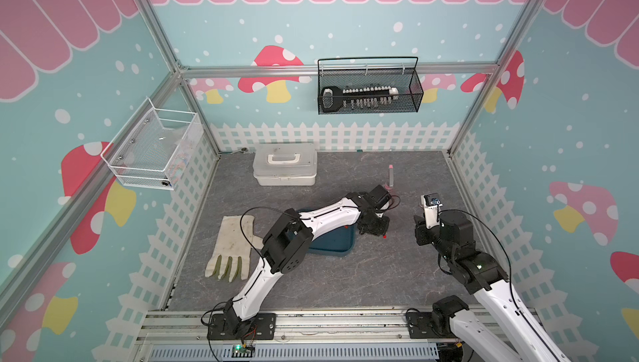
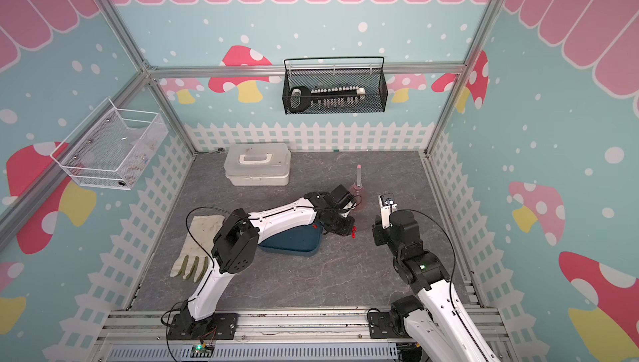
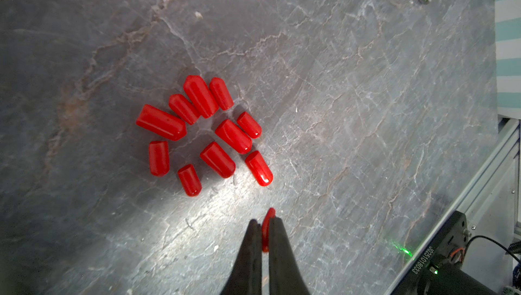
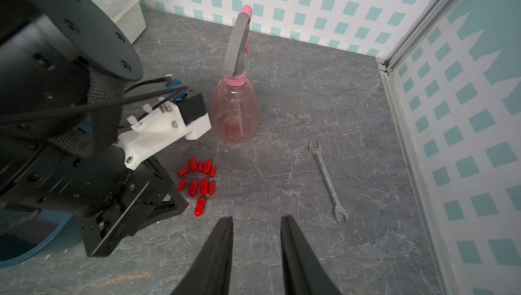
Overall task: Take the screw protection sleeves out of the storage box
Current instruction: Place the screw protection sleeve at the center of the board.
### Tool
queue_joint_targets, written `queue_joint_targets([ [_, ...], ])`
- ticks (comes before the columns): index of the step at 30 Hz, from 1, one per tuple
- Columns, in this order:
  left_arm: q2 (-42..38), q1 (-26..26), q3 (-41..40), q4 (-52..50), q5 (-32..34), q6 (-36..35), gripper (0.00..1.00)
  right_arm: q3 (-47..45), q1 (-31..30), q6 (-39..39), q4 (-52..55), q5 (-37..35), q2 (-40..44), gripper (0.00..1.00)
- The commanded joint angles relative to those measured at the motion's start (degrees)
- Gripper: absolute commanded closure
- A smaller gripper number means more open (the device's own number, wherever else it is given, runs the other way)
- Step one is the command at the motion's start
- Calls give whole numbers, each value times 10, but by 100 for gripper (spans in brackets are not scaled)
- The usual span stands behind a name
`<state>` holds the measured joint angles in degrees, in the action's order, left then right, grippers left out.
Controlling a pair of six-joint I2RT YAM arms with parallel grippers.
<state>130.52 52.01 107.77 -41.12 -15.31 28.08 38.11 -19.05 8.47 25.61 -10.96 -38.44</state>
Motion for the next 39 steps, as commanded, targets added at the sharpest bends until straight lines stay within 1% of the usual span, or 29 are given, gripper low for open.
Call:
queue_joint_targets([
  [1, 12, 8, 11, -1, 4, 5, 92, -7, 6, 6, -10, -2, 1, 67],
  [7, 20, 6, 19, -10, 17, -1, 92, -5, 7, 6, -12, 1, -1, 66],
  [18, 45, 4, 37, -24, 18, -4, 92, -5, 9, 6, -12, 3, -1, 66],
  [29, 44, 4, 36, -30, 37, -8, 91, -6, 11, 7, -12, 8, -2, 66],
  [34, 37, 3, 35, -31, 41, -12, 88, -6, 11, 7, -12, 9, -2, 66],
  [39, 26, 4, 36, -31, 39, -15, 81, -6, 12, 7, -12, 11, -5, 66],
])
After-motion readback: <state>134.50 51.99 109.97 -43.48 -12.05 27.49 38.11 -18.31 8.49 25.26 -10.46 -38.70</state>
